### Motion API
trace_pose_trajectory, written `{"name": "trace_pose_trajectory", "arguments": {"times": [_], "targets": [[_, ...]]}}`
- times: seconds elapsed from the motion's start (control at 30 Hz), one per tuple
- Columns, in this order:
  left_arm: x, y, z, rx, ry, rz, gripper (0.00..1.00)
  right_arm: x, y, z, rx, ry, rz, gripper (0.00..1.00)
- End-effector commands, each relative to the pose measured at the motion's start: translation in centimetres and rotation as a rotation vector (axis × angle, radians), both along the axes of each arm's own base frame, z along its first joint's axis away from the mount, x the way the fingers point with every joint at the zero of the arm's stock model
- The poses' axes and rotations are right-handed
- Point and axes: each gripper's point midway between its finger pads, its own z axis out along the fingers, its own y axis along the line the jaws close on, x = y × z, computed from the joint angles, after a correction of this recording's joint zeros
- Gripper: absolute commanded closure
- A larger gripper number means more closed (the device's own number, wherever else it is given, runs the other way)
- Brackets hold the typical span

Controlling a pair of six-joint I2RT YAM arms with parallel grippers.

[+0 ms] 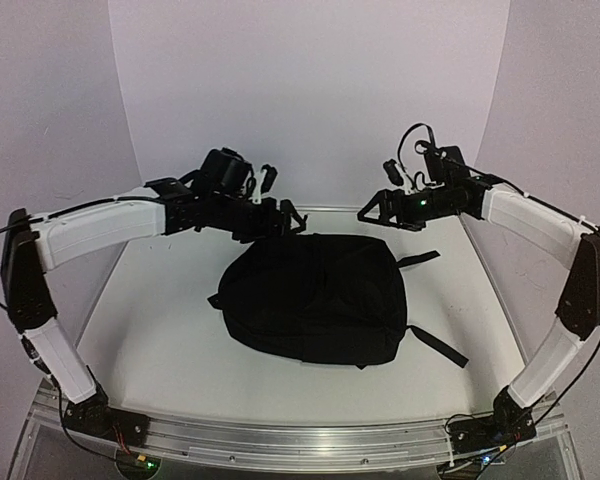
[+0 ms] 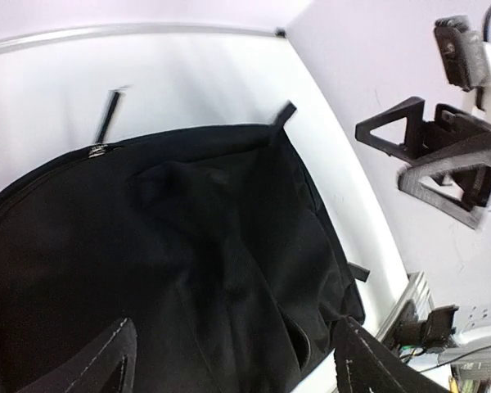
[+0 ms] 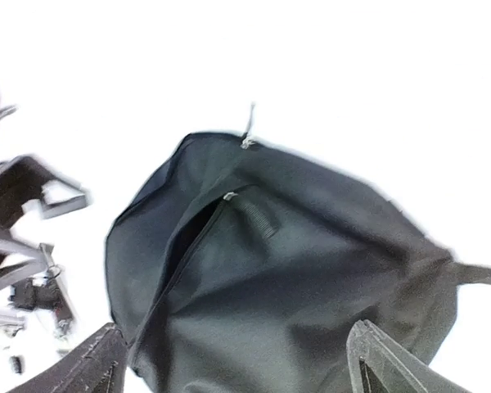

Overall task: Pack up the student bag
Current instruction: Adjust the student bag at the center of the board.

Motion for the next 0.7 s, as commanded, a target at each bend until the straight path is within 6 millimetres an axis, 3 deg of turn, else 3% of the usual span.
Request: {"name": "trace_pose_trajectory", "arguments": {"times": [0.0, 0.17, 0.33, 0.5, 0.67], "targets": [[-3.1, 2.9, 0.0, -0.038, 0.042, 0.186, 0.07, 2.8, -0.1, -2.1, -0.115, -0.03, -0.008, 0.04], [-8.3, 5.0, -5.2, -0.019, 0.189, 0.318, 0.05, 4.4, 1.1, -6.1, -0.142, 0.049, 0.037, 0.02], [-11.9, 4.5, -7.1, -0.018, 0.248, 0.364, 0.03, 4.3, 2.2, -9.2, -0.121, 0.131, 0.097, 0.02], [-13.1, 4.0, -10.9, -0.018, 0.383, 0.415, 0.02, 3.6, 2.5, -11.4, -0.107, 0.207, 0.112, 0.02], [-11.0, 2.7, -12.3, -0.136, 0.412, 0.406, 0.01, 1.4, 2.4, -12.0, -0.057, 0.299, 0.118, 0.03]]}}
